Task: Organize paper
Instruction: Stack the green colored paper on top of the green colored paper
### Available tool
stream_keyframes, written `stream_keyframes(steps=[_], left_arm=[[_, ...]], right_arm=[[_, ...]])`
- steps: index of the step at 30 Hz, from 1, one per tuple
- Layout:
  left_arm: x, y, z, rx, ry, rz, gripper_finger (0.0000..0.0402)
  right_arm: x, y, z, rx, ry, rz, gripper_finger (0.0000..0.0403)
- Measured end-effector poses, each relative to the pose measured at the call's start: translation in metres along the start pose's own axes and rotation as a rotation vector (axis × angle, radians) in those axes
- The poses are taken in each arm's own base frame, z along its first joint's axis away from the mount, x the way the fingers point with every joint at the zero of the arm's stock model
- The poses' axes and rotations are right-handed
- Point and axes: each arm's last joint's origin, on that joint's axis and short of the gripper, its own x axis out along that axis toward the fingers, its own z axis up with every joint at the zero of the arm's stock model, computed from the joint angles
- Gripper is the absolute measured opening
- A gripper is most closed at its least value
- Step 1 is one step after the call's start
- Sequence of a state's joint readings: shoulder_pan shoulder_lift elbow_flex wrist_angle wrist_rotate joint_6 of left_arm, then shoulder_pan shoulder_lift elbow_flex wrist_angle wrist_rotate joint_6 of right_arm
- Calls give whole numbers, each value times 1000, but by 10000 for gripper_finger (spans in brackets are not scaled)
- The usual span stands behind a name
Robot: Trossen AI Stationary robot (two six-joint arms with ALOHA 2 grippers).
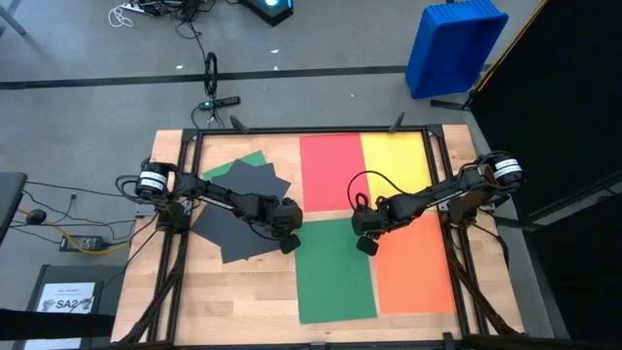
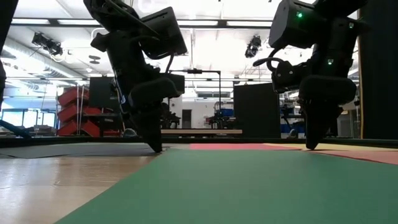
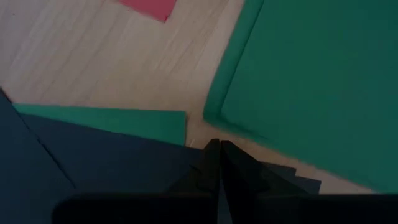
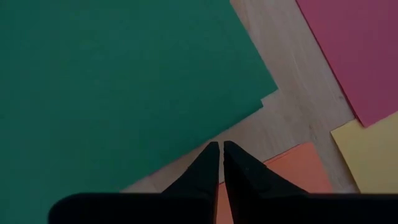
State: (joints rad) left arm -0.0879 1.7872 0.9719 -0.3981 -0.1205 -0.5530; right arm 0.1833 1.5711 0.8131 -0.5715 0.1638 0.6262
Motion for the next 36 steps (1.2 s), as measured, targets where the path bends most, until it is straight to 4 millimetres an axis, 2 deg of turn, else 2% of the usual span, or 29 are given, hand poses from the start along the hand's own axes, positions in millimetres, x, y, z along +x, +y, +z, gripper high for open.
stream_keyframes(steps=[4, 9, 15, 20, 26, 36], left_arm=[[-2, 3, -7, 7, 76, 16, 0], [-6, 2, -7, 6, 66, 3, 0], [-18, -3, 4, 38, 98, 17, 0], [-26, -8, 15, 56, 48, 24, 0], [-21, -9, 15, 57, 47, 32, 0], [2, -11, 13, 61, 95, 38, 0]], right_arm=[[0, 0, 0, 0, 0, -1, 0], [0, 0, 0, 0, 1, -1, 0], [0, 0, 0, 0, 1, -1, 0], [0, 0, 0, 0, 2, -1, 0], [0, 0, 0, -16, 5, -2, 0], [0, -1, -1, -25, 7, 5, 0]])
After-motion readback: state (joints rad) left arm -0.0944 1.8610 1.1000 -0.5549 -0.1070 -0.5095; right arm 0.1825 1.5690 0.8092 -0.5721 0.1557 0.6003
